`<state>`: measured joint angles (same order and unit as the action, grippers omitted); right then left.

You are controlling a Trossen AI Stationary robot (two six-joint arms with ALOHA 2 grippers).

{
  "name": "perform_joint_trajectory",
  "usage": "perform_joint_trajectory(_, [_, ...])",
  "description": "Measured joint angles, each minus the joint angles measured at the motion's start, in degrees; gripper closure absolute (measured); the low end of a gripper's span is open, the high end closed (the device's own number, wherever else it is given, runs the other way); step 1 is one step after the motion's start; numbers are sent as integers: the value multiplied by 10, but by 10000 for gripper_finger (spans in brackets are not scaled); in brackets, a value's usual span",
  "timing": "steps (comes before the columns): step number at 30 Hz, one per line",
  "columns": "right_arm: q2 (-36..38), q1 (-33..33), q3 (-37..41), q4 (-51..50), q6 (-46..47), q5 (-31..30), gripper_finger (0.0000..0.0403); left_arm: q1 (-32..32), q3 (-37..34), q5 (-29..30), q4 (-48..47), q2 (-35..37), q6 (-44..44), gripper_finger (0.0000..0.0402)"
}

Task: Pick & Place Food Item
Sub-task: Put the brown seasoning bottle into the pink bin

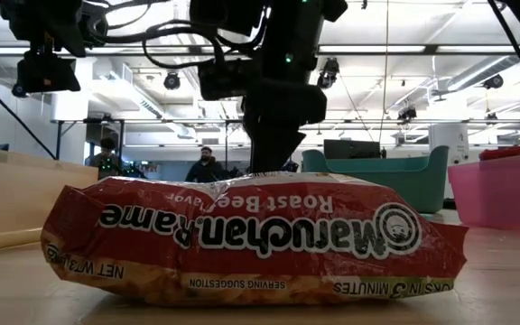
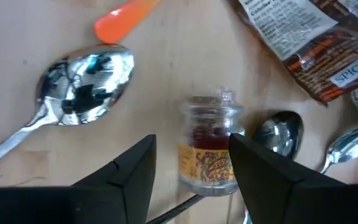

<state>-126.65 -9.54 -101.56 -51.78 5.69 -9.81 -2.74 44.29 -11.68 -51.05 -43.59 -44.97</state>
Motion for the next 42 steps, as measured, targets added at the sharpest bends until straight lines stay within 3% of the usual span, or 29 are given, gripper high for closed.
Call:
perform_joint_trajectory(9, [-3,8,3,-3,18,42,205,0,0,0,0,0,0,160])
perform_joint_trajectory(21, [-3,10,23,-3,11,35,82,0,0,0,-1,0,0,160])
perform_joint_trajectory(25, [-3,10,28,0,-4,34,69,0,0,0,-1,0,0,160])
perform_joint_trajectory(30, [-3,10,42,3,-20,23,104,0,0,0,-1,0,0,160])
perform_joint_trajectory(38, [-2,9,54,27,-34,21,218,0,0,0,-1,0,-2,160])
perform_joint_trajectory(42, [-2,9,55,31,-34,21,219,0,0,0,-1,0,-2,160])
